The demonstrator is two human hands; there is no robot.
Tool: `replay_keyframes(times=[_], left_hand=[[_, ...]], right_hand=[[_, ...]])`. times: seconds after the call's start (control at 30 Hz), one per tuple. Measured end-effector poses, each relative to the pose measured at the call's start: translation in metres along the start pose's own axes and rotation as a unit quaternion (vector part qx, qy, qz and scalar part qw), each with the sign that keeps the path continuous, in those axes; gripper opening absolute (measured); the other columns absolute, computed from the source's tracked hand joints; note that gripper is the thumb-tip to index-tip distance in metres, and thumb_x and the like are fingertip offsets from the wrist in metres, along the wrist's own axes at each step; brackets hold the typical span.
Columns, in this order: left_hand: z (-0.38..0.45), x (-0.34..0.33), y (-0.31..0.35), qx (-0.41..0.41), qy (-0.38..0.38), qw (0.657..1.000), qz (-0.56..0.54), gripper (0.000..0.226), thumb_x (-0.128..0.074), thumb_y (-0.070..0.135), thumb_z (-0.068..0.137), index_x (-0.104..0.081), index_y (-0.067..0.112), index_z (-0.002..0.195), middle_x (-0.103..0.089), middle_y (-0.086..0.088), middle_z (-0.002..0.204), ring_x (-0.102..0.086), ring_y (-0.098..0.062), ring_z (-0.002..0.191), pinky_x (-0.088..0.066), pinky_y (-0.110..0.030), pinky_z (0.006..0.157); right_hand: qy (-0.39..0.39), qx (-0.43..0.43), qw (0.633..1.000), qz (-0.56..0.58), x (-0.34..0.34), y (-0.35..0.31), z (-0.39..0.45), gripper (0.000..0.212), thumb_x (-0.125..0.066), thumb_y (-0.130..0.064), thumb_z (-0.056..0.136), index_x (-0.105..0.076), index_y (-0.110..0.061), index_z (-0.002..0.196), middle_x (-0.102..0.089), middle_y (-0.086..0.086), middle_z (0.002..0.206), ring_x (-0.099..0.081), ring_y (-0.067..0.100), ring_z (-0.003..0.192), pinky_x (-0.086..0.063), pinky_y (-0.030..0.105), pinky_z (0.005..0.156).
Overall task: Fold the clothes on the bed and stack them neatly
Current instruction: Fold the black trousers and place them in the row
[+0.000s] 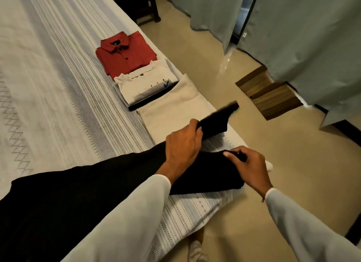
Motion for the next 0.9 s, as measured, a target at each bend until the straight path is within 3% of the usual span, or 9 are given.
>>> replay_keyframes(times=[0.13, 0.2, 0.3, 0.4, 0.53, 0.63, 0.73, 0.8, 0.9], left_hand=[[-0.001, 0.044, 0.007, -0.031, 0.091, 0.995, -0.017, 0.036, -0.035, 0.038, 0.101, -0.059, 0.012, 0.106, -0.062, -0.002, 0.062, -0.057, -0.03, 0.048, -0.034, -0.029, 0.046], [-0.004, 0.051, 0.016, -0.052, 0.112, 0.992, -0.008, 0.032, -0.04, 0.034, 0.101, -0.062, 0.011, 0.105, -0.06, -0.001, 0.06, -0.054, -0.024, 0.046, -0.03, -0.026, 0.044], [-0.012, 0.046, 0.027, -0.059, 0.121, 0.991, 0.007, 0.03, -0.044, 0.031, 0.098, -0.066, 0.011, 0.104, -0.059, -0.001, 0.059, -0.054, -0.021, 0.045, -0.034, -0.027, 0.04], [-0.02, 0.037, 0.027, -0.038, 0.117, 0.992, 0.009, 0.031, -0.044, 0.032, 0.098, -0.067, 0.012, 0.103, -0.058, 0.0, 0.057, -0.053, -0.018, 0.044, -0.037, -0.027, 0.039], [-0.022, 0.037, 0.016, 0.006, 0.119, 0.993, -0.015, 0.032, -0.041, 0.033, 0.1, -0.064, 0.012, 0.105, -0.057, 0.001, 0.055, -0.053, -0.018, 0.043, -0.039, -0.028, 0.04], [-0.022, 0.038, 0.012, 0.023, 0.118, 0.992, -0.027, 0.037, -0.037, 0.036, 0.102, -0.064, 0.011, 0.105, -0.057, 0.001, 0.054, -0.053, -0.018, 0.043, -0.041, -0.028, 0.04], [-0.023, 0.045, 0.019, 0.002, 0.142, 0.989, -0.027, 0.043, -0.031, 0.036, 0.107, -0.065, 0.01, 0.102, -0.055, 0.002, 0.053, -0.05, -0.015, 0.041, -0.038, -0.026, 0.038], [-0.024, 0.053, 0.024, -0.02, 0.171, 0.985, -0.026, 0.051, -0.025, 0.038, 0.109, -0.066, 0.01, 0.101, -0.055, 0.001, 0.054, -0.048, -0.014, 0.042, -0.04, -0.028, 0.037], [-0.034, 0.052, 0.034, -0.046, 0.185, 0.982, -0.005, 0.042, -0.034, 0.032, 0.108, -0.069, 0.011, 0.102, -0.059, -0.001, 0.059, -0.054, -0.018, 0.047, -0.044, -0.032, 0.04]], right_hand=[[-0.102, -0.069, 0.977, -0.175, -0.021, 0.022, 0.066, 0.038, -0.078, -0.049, 0.083, -0.076, -0.011, 0.087, -0.074, 0.005, 0.085, -0.067, 0.022, 0.081, -0.05, 0.029, 0.072], [-0.077, -0.116, 0.971, -0.196, -0.023, 0.034, 0.092, 0.047, -0.079, -0.051, 0.081, -0.073, -0.005, 0.089, -0.073, 0.014, 0.09, -0.066, 0.032, 0.085, -0.055, 0.038, 0.075], [0.017, -0.161, 0.984, -0.077, -0.024, 0.049, 0.098, 0.041, -0.075, -0.049, 0.085, -0.071, -0.01, 0.096, -0.073, 0.012, 0.104, -0.065, 0.032, 0.101, -0.052, 0.039, 0.086], [0.004, -0.233, 0.968, 0.094, -0.036, 0.072, 0.064, 0.03, -0.068, -0.039, 0.094, -0.069, -0.011, 0.105, -0.072, 0.004, 0.104, -0.067, 0.028, 0.105, -0.051, 0.032, 0.08], [-0.071, -0.235, 0.969, -0.002, -0.041, 0.074, 0.027, 0.056, -0.074, -0.07, 0.075, -0.068, -0.018, 0.095, -0.07, -0.006, 0.088, -0.066, 0.017, 0.083, -0.049, 0.03, 0.066], [-0.121, -0.154, 0.98, -0.038, -0.053, 0.064, 0.02, 0.038, -0.07, -0.047, 0.091, -0.07, -0.014, 0.108, -0.068, -0.002, 0.095, -0.064, 0.019, 0.088, -0.043, 0.02, 0.062], [-0.053, -0.057, 0.997, 0.01, -0.037, 0.035, 0.023, 0.014, -0.063, -0.021, 0.099, -0.068, -0.009, 0.104, -0.068, -0.002, 0.089, -0.064, 0.02, 0.085, -0.04, 0.024, 0.065], [-0.013, -0.017, 0.999, -0.032, -0.03, 0.021, 0.027, 0.018, -0.058, -0.011, 0.1, -0.066, -0.004, 0.114, -0.07, 0.008, 0.096, -0.066, 0.031, 0.09, -0.042, 0.021, 0.07], [0.003, -0.012, 0.993, -0.114, -0.033, 0.019, 0.035, 0.028, -0.052, -0.007, 0.1, -0.06, -0.003, 0.126, -0.071, 0.022, 0.11, -0.063, 0.046, 0.096, -0.038, 0.031, 0.081]])
Point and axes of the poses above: each hand's wrist, its own z-axis towards the middle knuckle, its own x-axis out of the back of the hand, y = z × x, the point moved 10 cm from there along z, towards the middle knuckle
